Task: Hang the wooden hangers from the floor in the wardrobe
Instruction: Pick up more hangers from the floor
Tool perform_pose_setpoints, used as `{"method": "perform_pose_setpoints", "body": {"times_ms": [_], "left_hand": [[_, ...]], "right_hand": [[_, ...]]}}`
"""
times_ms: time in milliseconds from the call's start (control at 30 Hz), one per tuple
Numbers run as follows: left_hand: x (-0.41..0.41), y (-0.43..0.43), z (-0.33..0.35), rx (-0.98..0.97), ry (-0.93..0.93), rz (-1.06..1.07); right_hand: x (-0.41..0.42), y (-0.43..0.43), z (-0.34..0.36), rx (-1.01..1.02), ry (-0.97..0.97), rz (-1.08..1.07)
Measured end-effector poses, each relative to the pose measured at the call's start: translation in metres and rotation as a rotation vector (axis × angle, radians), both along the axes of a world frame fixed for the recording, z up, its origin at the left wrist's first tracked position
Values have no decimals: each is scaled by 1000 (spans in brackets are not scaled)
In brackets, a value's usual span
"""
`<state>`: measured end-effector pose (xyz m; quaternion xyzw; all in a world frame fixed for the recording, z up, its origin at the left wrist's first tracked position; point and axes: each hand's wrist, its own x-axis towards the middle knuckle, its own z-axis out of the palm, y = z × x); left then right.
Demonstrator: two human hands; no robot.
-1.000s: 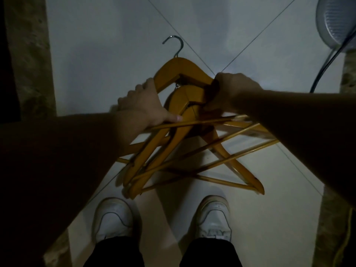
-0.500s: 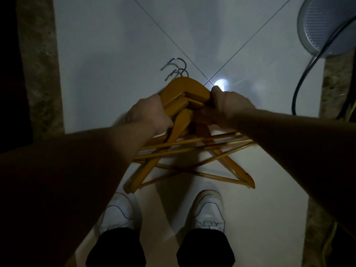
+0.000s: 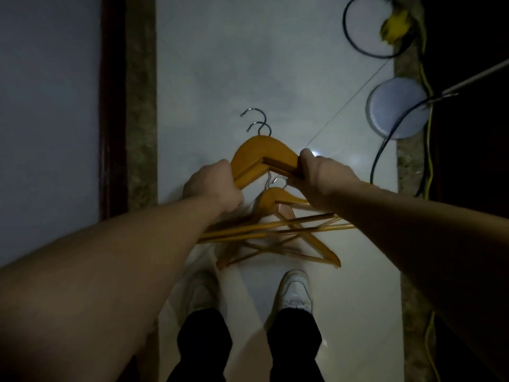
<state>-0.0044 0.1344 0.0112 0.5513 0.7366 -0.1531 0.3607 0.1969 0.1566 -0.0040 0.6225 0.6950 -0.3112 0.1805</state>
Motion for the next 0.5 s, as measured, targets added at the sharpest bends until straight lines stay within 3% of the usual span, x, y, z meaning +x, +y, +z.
{"method": "perform_pose_setpoints", "body": {"times_ms": [500], "left_hand": [[-20,28,340,271,-72,41]], "right_hand": [[-21,33,352,201,-13,27]]}}
